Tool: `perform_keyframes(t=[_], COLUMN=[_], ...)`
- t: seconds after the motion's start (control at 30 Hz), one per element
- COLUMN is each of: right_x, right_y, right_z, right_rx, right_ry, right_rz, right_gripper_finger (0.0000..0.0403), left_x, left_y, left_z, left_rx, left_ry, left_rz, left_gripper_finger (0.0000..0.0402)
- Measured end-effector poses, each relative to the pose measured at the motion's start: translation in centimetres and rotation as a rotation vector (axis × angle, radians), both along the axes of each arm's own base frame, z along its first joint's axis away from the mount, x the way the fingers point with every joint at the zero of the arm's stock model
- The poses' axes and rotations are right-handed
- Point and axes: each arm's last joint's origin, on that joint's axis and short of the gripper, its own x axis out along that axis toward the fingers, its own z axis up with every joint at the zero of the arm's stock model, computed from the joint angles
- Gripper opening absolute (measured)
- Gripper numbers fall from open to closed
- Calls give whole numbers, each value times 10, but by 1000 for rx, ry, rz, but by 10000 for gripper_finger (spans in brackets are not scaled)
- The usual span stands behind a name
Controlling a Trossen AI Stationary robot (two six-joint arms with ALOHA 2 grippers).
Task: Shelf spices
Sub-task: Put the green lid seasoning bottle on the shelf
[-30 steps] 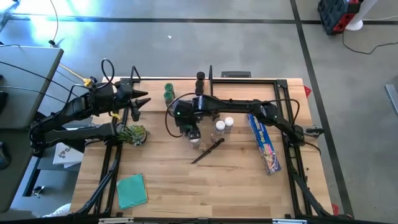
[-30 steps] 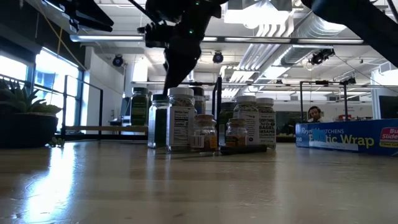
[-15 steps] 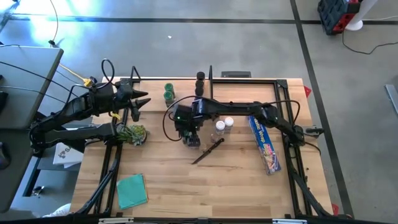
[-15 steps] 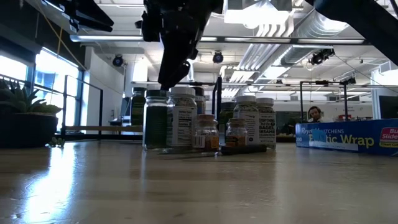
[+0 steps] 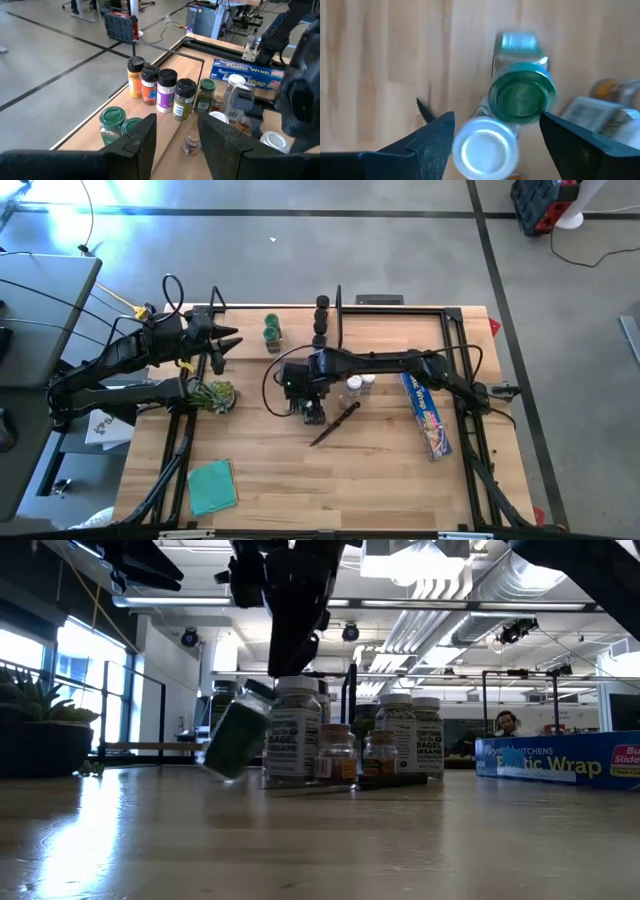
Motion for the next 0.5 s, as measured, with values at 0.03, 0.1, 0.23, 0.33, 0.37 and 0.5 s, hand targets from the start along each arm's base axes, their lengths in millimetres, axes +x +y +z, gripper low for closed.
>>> perform_keyframes(t=[0.03,0.1,0.23,0.33,0.37,0.5], right_x=[0,0,1,3,5,15], right_y=[2,5,12,15,17,30], right_z=[-1,-2,-1,0,0,0], right_rx=[16,37,26,-25,-46,-100], right_ry=[7,9,-8,-37,-58,-166], right_rz=[-6,-8,12,37,46,78], right_gripper_finger=[289,289,289,289,289,289], left_x=[0,0,0,0,0,0], left_y=[0,0,0,0,0,0], left_z=[0,0,0,0,0,-1], left_rx=[0,0,0,-2,-8,-41], left_ry=[0,0,0,1,2,-15], left_rz=[0,0,1,1,2,17], left_gripper_finger=[140,140,140,140,140,140])
